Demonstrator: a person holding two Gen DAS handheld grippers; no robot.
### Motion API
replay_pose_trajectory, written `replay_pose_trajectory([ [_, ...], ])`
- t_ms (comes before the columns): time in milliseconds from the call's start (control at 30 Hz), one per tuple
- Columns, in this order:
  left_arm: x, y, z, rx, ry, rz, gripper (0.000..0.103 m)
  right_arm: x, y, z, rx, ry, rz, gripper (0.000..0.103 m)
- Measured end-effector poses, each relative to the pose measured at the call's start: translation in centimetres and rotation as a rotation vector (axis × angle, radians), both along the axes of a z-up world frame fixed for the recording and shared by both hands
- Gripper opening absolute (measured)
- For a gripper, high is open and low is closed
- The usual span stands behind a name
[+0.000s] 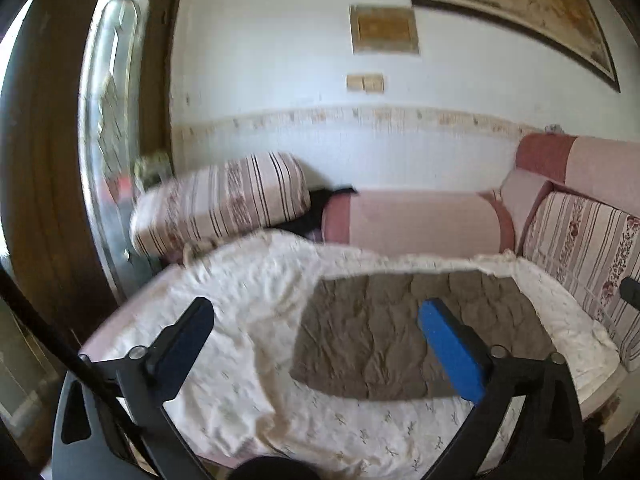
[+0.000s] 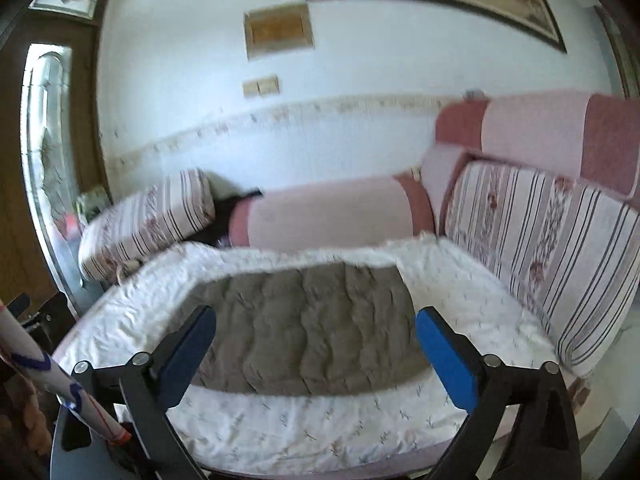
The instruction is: Fold large clothes
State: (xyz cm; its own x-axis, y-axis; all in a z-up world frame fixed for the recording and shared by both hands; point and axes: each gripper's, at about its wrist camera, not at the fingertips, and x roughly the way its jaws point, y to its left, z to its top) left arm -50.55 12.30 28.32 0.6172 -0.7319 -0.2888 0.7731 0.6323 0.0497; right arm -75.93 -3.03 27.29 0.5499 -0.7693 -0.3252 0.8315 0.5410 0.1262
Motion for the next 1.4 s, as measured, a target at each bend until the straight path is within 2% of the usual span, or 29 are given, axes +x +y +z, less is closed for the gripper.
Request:
replay_pose_trajectory([
  [100, -1.1, 1.0, 0.4, -0.015, -0.014, -0.014, 0.103, 0.2, 2.0, 0.4, -0.004, -0.018, -0.014, 0.103],
  [200, -1.2, 0.7, -1.2, -0.015, 0.02, -0.036, 0.103, 2.2, 3.6, -0.8, 0.03, 0.005, 0.027, 0.103],
  [300, -0.8, -1.2, -3.6, 0.084, 0.071, -0.001, 0.103, 3.8, 4.8, -2.2, -0.034, 0.102, -0.031, 0.103],
  [400, -0.3, -2.2, -4.8, 0.162, 0.074, 0.056, 0.103, 4.2, 5.3, -2.6, -0.08, 0.126, -0.063, 0.103],
  [467, -0.1, -1.9, -5.2, 0.14, 0.082, 0.046, 0.103, 4.0, 5.3, -2.4, -0.091, 0.097, -0.074, 0.103],
  [567, -0.1, -1.3, -5.0, 0.08, 0.093, 0.081, 0.103, 4.0, 5.3, -2.2, -0.104, 0.064, -0.064, 0.103],
  [700, -0.7, -1.7, -4.9, 0.114, 0.024, 0.102, 0.103, 4.9, 4.6, -2.4, -0.091, 0.069, -0.048, 0.103],
  [800, -0.7, -2.4, -5.2, 0.171, 0.007, 0.086, 0.103, 6.0, 4.2, -2.7, -0.064, 0.077, -0.006, 0.103],
  [900, -0.1, -3.2, -5.6, 0.216, 0.061, 0.037, 0.103, 6.6, 4.2, -2.8, -0.075, 0.084, 0.007, 0.103],
  [967, 0.3, -3.6, -6.5, 0.237, 0.093, 0.038, 0.103, 7.2, 4.2, -3.2, -0.083, 0.095, 0.008, 0.103],
  [1133, 0.9, -4.4, -8.0, 0.264, 0.118, 0.027, 0.103, 8.2, 3.4, -4.8, -0.054, 0.15, 0.025, 0.103],
  [1400, 1.3, -5.8, -8.7, 0.29, 0.135, -0.014, 0.103, 9.0, 2.6, -5.0, -0.057, 0.153, 0.019, 0.103],
])
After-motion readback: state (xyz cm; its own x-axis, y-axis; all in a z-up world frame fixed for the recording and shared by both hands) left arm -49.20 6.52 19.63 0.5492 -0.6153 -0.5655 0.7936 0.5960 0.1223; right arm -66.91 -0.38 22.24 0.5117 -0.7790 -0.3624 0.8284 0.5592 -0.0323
